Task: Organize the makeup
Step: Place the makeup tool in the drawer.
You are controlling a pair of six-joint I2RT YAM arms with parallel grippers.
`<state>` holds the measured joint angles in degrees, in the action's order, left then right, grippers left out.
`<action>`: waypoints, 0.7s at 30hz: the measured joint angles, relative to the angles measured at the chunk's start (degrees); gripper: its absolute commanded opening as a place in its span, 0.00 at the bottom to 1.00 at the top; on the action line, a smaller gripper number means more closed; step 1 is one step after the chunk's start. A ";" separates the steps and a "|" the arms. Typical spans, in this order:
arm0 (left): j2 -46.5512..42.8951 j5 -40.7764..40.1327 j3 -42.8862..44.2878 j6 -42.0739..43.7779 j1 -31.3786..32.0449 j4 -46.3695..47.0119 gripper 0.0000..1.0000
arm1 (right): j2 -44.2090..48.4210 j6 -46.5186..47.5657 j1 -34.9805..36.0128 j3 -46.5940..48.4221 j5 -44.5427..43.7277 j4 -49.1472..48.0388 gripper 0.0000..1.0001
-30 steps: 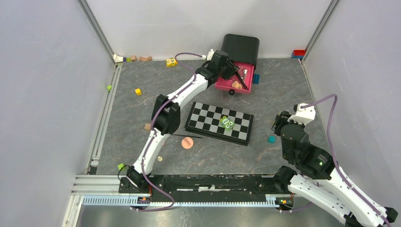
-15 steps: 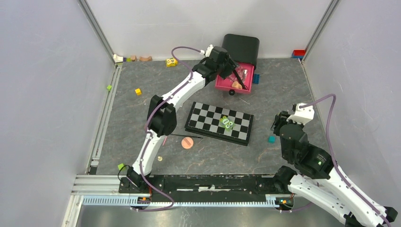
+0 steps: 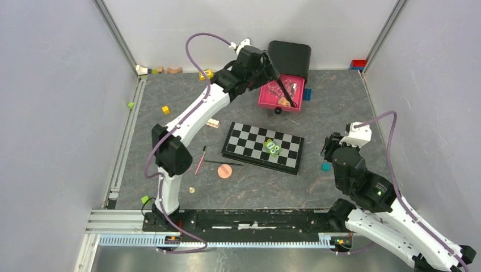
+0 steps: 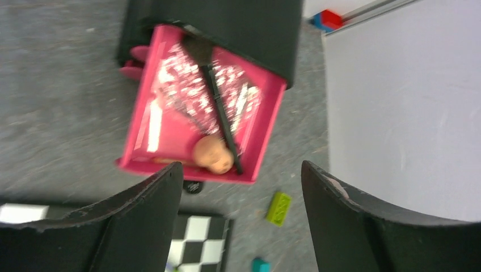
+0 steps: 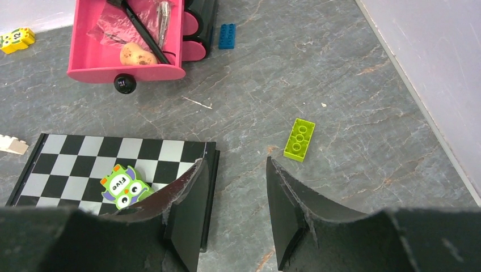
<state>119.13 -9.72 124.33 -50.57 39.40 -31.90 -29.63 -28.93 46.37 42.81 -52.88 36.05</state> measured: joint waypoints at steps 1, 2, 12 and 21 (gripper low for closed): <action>-1.44 -0.46 -1.20 0.96 -0.17 -1.11 0.86 | -0.11 0.11 0.00 -0.20 0.24 -0.26 0.49; -3.17 -0.74 -2.82 1.95 -0.50 -2.60 0.90 | -0.28 0.26 0.00 -0.31 0.42 -0.52 0.49; -18.53 -0.33 -12.39 4.63 -5.86 -18.93 1.00 | -5.60 0.96 0.00 -1.33 4.70 -4.50 0.50; -35.82 6.21 -19.82 3.74 -14.43 -29.53 1.00 | -17.09 2.47 0.00 -0.90 14.29 -9.64 0.47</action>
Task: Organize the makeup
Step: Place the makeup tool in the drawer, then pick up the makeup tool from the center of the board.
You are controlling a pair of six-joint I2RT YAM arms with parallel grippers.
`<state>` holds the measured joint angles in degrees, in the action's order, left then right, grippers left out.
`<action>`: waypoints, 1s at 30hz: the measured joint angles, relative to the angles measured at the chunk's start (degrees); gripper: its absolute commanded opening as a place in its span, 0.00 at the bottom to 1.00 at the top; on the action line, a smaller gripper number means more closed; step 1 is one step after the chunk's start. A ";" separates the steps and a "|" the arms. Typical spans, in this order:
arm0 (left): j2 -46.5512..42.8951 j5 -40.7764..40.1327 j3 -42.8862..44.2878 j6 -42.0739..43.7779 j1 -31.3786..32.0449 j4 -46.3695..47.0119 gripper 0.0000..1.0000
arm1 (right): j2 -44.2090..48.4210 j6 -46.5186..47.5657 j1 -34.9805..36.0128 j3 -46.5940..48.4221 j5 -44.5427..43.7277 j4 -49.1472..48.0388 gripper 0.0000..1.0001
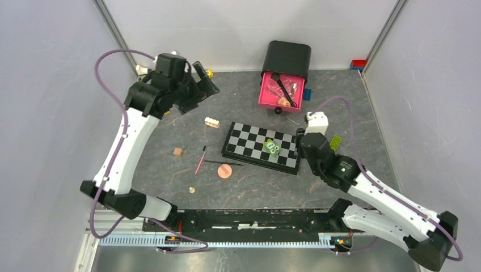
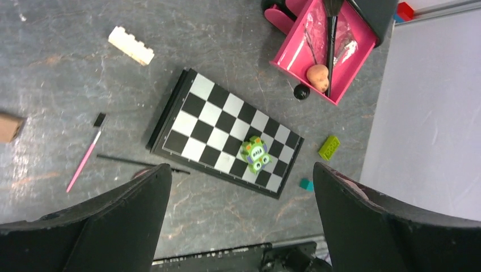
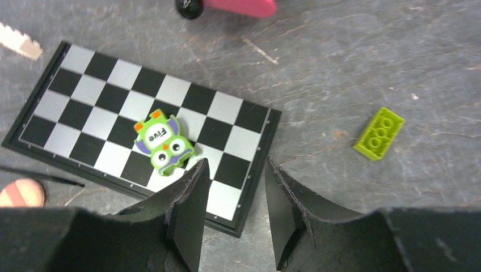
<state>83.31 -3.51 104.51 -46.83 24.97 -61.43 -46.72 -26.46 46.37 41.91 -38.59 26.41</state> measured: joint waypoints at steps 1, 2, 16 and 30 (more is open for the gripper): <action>-1.49 0.63 0.04 -0.13 -0.61 -1.25 1.00 | -1.97 0.37 0.02 0.20 1.40 -0.72 0.47; -2.54 0.90 0.33 -0.22 -0.96 -2.40 1.00 | -3.17 0.61 0.02 0.26 2.47 -1.27 0.48; -5.99 1.20 17.27 -4.31 -3.41 -20.94 1.00 | -24.68 1.46 11.08 6.95 14.27 -11.82 0.49; -6.36 3.58 18.34 -5.01 -3.43 -22.21 1.00 | -37.44 2.49 20.68 14.97 19.52 -16.06 0.52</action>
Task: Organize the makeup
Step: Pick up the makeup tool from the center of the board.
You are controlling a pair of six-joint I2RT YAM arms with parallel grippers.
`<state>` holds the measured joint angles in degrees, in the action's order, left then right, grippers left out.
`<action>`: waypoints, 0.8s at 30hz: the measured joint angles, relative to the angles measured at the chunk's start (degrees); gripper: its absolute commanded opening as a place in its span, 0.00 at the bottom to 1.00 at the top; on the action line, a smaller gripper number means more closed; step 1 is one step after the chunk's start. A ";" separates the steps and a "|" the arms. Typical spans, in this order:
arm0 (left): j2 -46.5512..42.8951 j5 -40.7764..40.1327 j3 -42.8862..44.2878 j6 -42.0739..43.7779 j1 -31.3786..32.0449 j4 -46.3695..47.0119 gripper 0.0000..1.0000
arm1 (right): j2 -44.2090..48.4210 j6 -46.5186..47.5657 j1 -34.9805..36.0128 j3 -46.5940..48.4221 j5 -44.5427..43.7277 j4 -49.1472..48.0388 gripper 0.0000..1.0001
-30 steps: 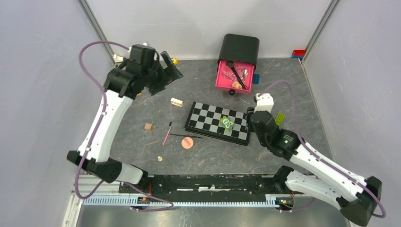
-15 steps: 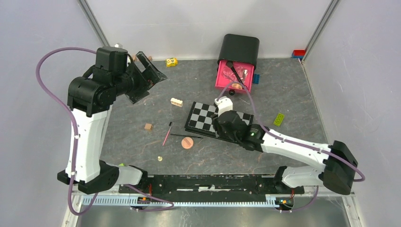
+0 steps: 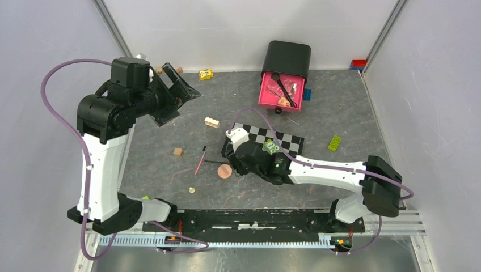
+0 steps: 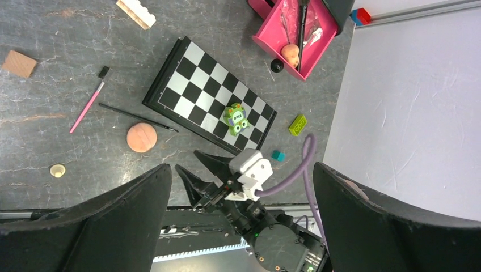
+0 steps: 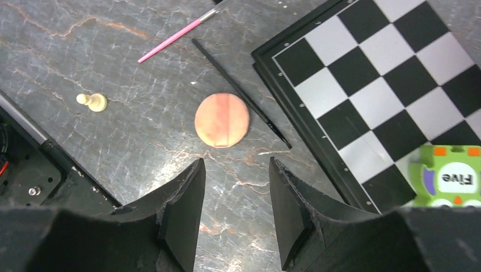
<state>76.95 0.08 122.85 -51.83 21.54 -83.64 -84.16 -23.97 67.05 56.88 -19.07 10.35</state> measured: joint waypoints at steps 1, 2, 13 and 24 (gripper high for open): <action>-0.28 0.02 0.00 0.00 -0.07 0.00 1.00 | -0.70 0.04 0.39 0.44 0.22 -0.15 0.52; -0.66 0.02 0.02 -0.02 -0.13 -0.02 1.00 | -1.33 0.07 0.79 0.76 0.57 -0.24 0.53; -3.23 0.07 -0.79 -0.44 -2.10 0.94 1.00 | -5.60 -0.26 2.97 1.51 2.38 -0.22 0.54; -5.16 -0.90 -3.96 -1.95 -2.95 2.62 1.00 | -5.84 -0.59 2.97 1.51 2.32 0.09 0.55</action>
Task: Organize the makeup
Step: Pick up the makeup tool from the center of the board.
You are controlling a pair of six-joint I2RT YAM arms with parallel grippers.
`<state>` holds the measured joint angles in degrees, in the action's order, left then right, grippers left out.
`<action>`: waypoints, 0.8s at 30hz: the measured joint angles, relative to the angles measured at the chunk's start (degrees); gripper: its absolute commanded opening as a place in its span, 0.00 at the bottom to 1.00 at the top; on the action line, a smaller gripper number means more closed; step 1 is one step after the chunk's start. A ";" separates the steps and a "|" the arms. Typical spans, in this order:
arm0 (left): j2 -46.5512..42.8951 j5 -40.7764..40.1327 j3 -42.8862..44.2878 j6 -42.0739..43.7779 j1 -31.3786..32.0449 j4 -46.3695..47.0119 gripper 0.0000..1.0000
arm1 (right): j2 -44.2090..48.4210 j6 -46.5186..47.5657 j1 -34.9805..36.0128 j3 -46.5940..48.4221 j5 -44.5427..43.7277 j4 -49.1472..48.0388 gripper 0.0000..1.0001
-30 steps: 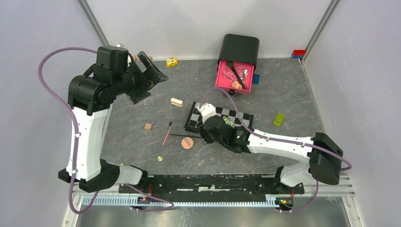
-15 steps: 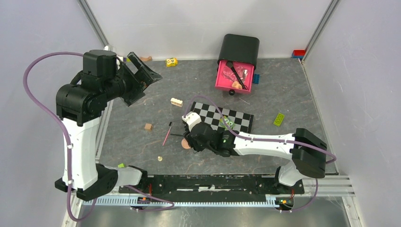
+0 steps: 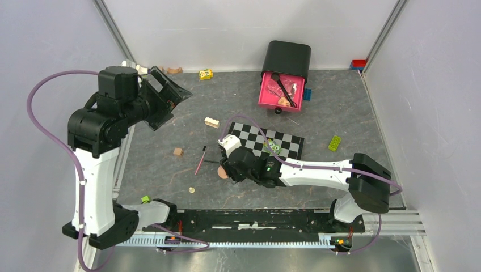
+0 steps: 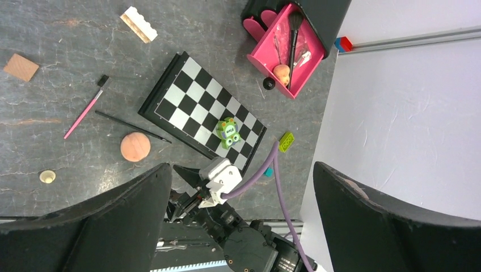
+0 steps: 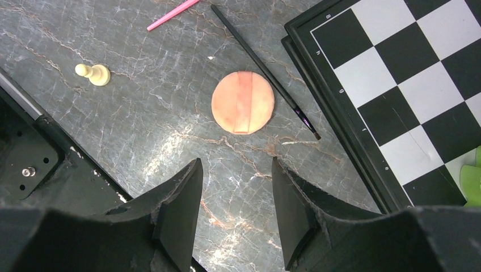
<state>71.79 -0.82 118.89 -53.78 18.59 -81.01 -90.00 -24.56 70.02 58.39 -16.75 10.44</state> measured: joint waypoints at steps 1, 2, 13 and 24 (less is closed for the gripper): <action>-0.85 -0.11 -1.38 -0.31 -0.15 0.98 1.00 | 0.00 -0.07 0.00 0.00 0.00 0.00 0.55; -1.68 -0.11 -2.73 -0.55 -0.22 1.64 1.00 | 0.00 -0.09 0.00 0.00 0.00 -0.02 0.55; -4.07 0.98 -8.50 -2.21 -0.26 6.21 1.00 | -0.09 -0.70 0.00 0.00 0.02 -0.04 0.56; -5.29 1.36 -12.70 -2.60 -0.52 9.57 1.00 | -1.42 -1.03 0.00 0.00 0.26 -0.09 0.57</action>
<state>66.50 0.54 106.19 -56.38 18.06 -71.44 -91.42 -25.58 70.02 58.39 -16.49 10.35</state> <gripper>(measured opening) 0.996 0.561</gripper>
